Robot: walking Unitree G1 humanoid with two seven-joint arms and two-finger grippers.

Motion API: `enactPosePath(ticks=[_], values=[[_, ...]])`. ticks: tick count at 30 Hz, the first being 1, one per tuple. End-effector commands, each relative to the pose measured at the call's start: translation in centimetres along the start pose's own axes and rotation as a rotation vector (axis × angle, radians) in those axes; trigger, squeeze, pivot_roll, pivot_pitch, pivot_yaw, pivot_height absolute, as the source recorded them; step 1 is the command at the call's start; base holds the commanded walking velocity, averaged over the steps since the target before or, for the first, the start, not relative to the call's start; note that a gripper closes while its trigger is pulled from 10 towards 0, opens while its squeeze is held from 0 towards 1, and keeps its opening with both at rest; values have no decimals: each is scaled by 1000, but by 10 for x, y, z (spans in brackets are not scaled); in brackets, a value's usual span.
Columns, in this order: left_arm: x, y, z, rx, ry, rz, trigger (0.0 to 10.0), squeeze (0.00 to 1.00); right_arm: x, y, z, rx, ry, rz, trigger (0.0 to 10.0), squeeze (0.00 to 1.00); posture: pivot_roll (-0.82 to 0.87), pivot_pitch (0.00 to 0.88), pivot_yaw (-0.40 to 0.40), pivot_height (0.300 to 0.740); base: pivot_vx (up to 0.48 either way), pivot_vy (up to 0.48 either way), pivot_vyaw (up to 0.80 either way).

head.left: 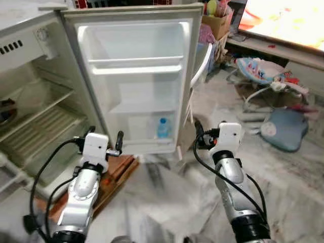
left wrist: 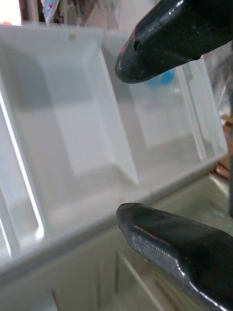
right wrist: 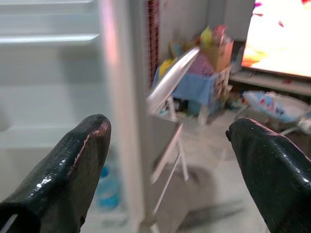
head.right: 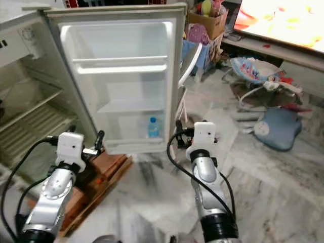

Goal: Restocking fridge

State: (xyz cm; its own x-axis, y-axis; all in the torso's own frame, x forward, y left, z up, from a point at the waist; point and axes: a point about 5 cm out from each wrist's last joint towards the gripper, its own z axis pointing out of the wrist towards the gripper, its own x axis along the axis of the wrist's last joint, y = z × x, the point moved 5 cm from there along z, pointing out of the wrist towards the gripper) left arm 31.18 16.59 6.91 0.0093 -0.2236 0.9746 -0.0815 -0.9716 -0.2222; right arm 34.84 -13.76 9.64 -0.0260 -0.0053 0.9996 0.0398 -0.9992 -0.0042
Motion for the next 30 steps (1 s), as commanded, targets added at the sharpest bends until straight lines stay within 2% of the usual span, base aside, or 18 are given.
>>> enactPosePath(ticks=[1, 5, 8, 12, 15, 18, 20, 24, 27, 29, 30], values=[[7, 2, 3, -4, 16, 0, 10000, 0, -7, 6, 0, 1, -21, -31, 10000, 0, 93, 0, 45, 740, 304, -371, 800], [5, -7, 0, 30, 10, -13, 10000, 0, -6, 6, 1, -7, -10, 0, 10000, 0, 111, 4, 29, 740, 314, -360, 800], [1, -4, -3, 18, 0, -21, 10000, 0, -9, 0, -1, 7, -22, 7, 10000, 0, 113, 10, 9, 740, 350, -324, 427], [-2, 1, -4, 10, -6, -20, 10000, 0, -12, 3, -4, -3, -26, 28, 10000, 0, 113, 11, -26, 740, 365, -307, 0], [-15, 8, -3, 0, -29, -30, 10000, 0, -18, 13, -5, -17, -46, 15, 10000, 0, 113, 1, -60, 740, 396, -265, 0], [-22, 6, -4, 22, -54, -40, 10000, 0, -23, 14, -5, -6, -66, -10, 10000, 0, 105, 0, -59, 740, 409, -244, 0], [-17, 4, -4, 25, -40, -50, 10000, 0, -19, 12, -4, 6, -51, -11, 10000, 0, 111, 0, -58, 740, 407, -247, 0], [-16, 2, -5, 25, -34, -30, 10000, 0, -14, 9, 2, 5, -40, -85, 10000, 0, 115, 0, -56, 740, 412, -244, 0], [-18, 0, -6, 34, -35, -15, 10000, 0, -14, 6, 3, 20, -35, -93, 10000, 0, 119, 0, -56, 740, 412, -242, 0], [-20, -2, -6, 49, -35, 11, 10000, 0, -5, -4, 4, 74, 11, -86, 10000, 0, 118, 0, -53, 740, 414, -120, 0], [-20, -2, -6, 49, -35, 11, 10000, 0, -5, -4, 4, 74, 11, -86, 10000, 0, 118, 0, -53, 740, 416, 0, 0]])
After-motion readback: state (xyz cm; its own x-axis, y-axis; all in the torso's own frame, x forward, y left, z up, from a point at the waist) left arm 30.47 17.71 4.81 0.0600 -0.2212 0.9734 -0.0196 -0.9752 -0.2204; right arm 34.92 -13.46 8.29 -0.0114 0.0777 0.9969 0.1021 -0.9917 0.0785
